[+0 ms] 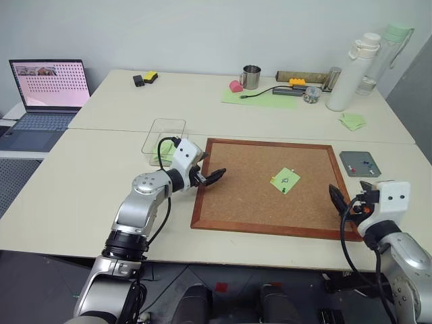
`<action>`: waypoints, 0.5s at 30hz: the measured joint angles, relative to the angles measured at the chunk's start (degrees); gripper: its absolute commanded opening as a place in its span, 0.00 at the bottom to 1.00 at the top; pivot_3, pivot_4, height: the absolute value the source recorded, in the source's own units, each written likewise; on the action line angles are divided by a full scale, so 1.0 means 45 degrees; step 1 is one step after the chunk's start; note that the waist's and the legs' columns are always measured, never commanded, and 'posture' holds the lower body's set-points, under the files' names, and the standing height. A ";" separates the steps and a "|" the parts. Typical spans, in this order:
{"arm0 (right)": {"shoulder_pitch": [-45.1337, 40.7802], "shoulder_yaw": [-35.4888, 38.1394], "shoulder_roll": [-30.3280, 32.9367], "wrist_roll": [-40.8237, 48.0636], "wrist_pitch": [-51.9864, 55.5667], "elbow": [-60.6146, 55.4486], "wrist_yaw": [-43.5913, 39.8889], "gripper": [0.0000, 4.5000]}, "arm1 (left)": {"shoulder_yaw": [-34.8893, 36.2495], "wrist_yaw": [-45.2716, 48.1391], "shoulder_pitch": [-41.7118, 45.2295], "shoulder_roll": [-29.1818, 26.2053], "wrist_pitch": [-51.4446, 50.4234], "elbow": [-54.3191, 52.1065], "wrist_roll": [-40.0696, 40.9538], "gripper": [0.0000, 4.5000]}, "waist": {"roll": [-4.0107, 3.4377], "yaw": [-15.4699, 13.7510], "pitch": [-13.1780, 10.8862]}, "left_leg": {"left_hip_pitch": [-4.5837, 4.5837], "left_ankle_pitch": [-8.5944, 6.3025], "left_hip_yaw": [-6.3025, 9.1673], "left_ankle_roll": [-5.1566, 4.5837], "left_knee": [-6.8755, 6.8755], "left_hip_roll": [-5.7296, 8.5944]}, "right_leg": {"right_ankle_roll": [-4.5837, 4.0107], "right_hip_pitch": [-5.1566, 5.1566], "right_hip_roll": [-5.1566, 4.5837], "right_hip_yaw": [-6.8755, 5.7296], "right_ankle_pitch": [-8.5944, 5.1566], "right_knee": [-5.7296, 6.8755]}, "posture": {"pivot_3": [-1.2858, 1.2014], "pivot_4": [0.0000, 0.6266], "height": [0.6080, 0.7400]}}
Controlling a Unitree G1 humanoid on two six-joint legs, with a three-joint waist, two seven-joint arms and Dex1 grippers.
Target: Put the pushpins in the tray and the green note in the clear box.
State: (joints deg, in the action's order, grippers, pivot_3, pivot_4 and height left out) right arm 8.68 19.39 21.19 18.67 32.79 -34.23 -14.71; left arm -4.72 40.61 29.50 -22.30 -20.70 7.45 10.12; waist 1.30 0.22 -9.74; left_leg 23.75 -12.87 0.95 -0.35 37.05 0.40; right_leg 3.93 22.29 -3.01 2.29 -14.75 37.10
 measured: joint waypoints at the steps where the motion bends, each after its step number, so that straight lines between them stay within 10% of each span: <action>1: 0.0000 0.0002 0.0006 0.0007 0.0000 0.0000 -0.0001 0.90 | 0.0000 -0.0004 0.0001 0.0000 0.0009 0.0002 -0.0005 0.89 | 0.0000 -0.0001 0.0000 | 0.0000 0.0000 0.0000 0.0000 0.0000 0.0000 | 0.0000 0.0000 0.0000 0.0000 0.0000 0.0000 | 0.52 0.24 1.00; 15: -0.0120 0.0146 0.0400 0.0811 0.0168 -0.0368 -0.0383 0.90 | 0.0068 0.0312 0.0107 0.0061 -0.0240 -0.0009 0.0571 0.89 | 0.0000 0.0000 0.0000 | 0.0000 0.0000 0.0000 0.0000 0.0000 -0.0001 | 0.0000 0.0001 0.0000 0.0000 0.0000 0.0001 | 0.52 0.24 1.00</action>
State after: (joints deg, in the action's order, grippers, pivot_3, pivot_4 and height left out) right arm 8.14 20.04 22.99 22.32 33.55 -35.89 -16.44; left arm -4.42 42.01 29.98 -22.03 -21.78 7.41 12.69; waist 1.30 0.22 -9.74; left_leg 23.75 -12.87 0.95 -0.35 37.05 0.40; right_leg 3.93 22.30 -3.01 2.29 -14.75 37.10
